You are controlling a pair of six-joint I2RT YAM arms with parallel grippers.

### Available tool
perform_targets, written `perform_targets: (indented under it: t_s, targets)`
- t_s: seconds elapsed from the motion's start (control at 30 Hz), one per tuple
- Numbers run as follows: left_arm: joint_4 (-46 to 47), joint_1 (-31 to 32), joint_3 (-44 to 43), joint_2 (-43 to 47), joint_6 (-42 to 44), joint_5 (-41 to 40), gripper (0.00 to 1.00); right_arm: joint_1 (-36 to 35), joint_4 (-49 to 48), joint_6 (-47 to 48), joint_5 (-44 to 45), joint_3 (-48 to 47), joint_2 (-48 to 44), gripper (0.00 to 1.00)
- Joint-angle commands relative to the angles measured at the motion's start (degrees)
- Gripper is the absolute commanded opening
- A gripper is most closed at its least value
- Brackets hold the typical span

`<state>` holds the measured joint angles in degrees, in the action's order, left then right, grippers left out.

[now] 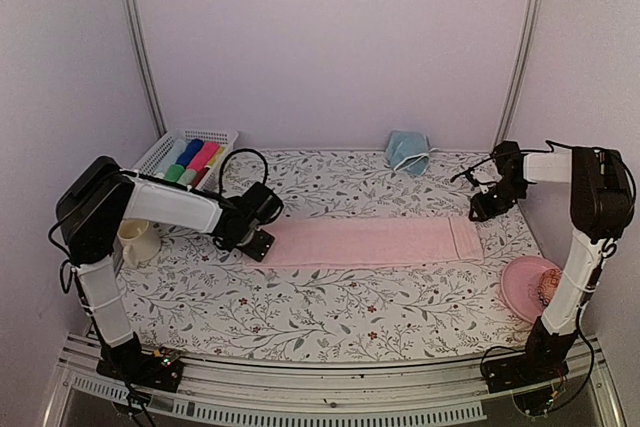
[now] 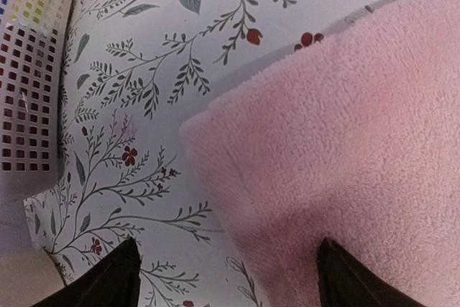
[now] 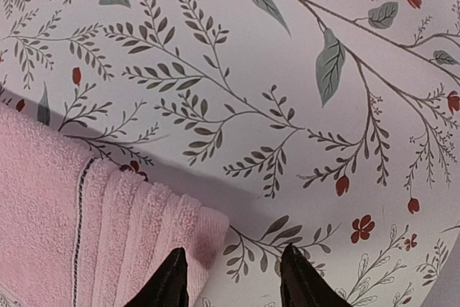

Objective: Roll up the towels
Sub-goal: Smooth out the towel at the center of the board.

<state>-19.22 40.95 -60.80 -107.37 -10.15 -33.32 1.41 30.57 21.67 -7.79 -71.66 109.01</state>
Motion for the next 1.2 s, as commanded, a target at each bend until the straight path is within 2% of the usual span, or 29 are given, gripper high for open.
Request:
perform_targets:
  t_s: [0.0, 0.13, 0.3, 0.37, 0.43, 0.53, 0.7, 0.8, 0.93, 1.17]
  targets:
    - [-3.61, 0.45, -0.96, 2.83, 0.20, 2.82, 0.90, -1.83, -0.06, 0.57, -0.86, -2.30, -6.08, 0.47]
    - [-3.08, 0.45, -4.33, 4.48, 0.95, 4.79, 0.96, -5.37, 1.48, 2.46, -7.46, -4.44, -10.05, 0.50]
    - [-2.41, 0.40, -9.11, 3.28, 1.76, 5.44, 0.96, -13.27, 3.18, 5.15, -17.25, -5.85, -11.86, 0.51]
    - [-0.93, 0.45, -11.08, 2.05, 1.95, 7.20, 0.92, -17.11, 3.78, 6.20, -20.44, -6.11, -11.53, 0.51]
    - [0.92, 0.44, -13.25, 0.27, 2.06, 11.13, 0.84, -20.51, 3.95, 7.23, -23.39, -6.35, -10.64, 0.49]
    - [4.13, 0.40, -16.51, -3.33, 2.04, 16.08, 0.65, -23.98, 4.13, 7.59, -26.94, -7.70, -8.08, 0.41]
    - [4.63, 0.82, -23.86, -10.92, 1.85, 20.61, 0.23, -24.70, 3.19, 4.62, -29.42, -10.95, -2.34, 0.22]
    - [3.81, 1.37, -25.95, -13.95, 2.10, 20.28, 0.05, -24.72, 1.94, 2.21, -27.80, -11.49, 0.80, 0.12]
    - [2.93, 1.93, -25.45, -16.01, 2.42, 16.73, 0.00, -24.58, 0.30, -0.32, -24.56, -10.68, 3.02, 0.07]
    - [3.10, 1.86, -22.59, -17.46, 2.65, 11.46, 0.00, -22.33, -1.72, -3.56, -19.54, -10.61, 6.73, 0.04]
